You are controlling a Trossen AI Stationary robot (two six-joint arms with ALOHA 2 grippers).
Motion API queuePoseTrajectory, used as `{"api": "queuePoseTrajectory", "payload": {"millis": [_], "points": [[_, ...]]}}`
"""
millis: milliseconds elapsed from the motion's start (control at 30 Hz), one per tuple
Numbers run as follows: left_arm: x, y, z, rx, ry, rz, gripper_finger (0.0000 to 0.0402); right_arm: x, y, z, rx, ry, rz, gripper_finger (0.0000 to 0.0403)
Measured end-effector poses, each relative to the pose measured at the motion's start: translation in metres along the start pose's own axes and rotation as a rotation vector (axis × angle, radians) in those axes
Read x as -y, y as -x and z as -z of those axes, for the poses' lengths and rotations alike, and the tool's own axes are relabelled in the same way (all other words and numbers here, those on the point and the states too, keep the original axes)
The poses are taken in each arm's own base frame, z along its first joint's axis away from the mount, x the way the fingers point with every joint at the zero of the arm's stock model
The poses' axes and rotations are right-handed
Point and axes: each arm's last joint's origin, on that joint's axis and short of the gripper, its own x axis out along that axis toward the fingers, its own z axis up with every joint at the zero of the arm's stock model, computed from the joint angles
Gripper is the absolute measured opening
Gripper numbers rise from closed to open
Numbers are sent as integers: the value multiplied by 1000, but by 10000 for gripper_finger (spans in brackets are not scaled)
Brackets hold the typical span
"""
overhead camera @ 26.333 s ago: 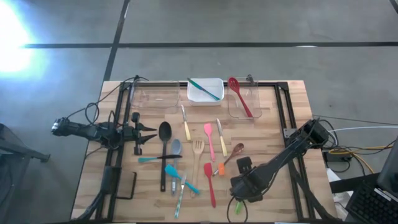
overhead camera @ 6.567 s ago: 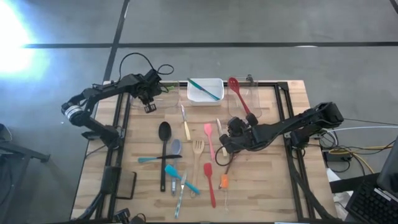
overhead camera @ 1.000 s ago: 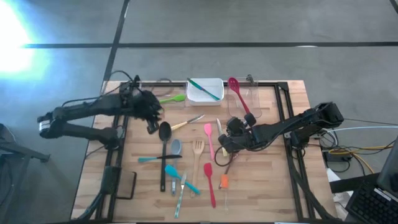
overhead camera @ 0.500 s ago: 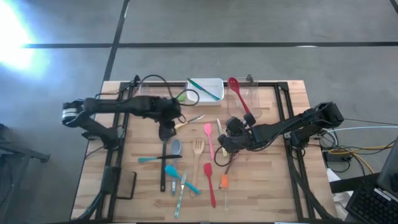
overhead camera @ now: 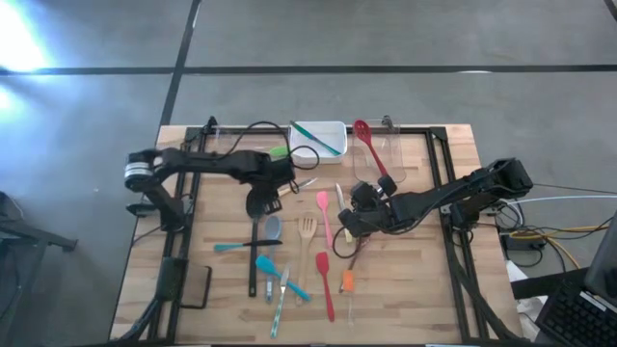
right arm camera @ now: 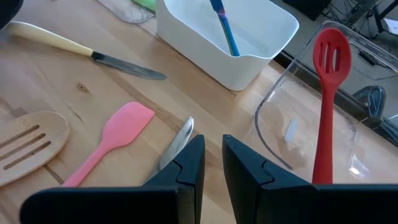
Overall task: Pick & Place Kitchen Items
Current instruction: Put the white knife into the white bin
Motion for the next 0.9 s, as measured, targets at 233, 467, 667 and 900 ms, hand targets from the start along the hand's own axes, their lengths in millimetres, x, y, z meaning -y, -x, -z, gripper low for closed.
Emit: {"api": "queuePoseTrajectory", "payload": {"millis": [233, 467, 667, 900], "points": [[-4, -10, -2, -32, -40, -6, 135, 0, 0, 0, -1, -2, -1, 50], [-3, -20, -4, -55, -66, 8, 135, 0, 0, 0, -2, -2, -2, 50], [0, -35, -5, -106, -91, 34, 135, 0, 0, 0, -2, -2, -2, 50], [2, -52, -6, -147, -99, 33, 135, 0, 0, 0, -2, -2, -2, 50]]}}
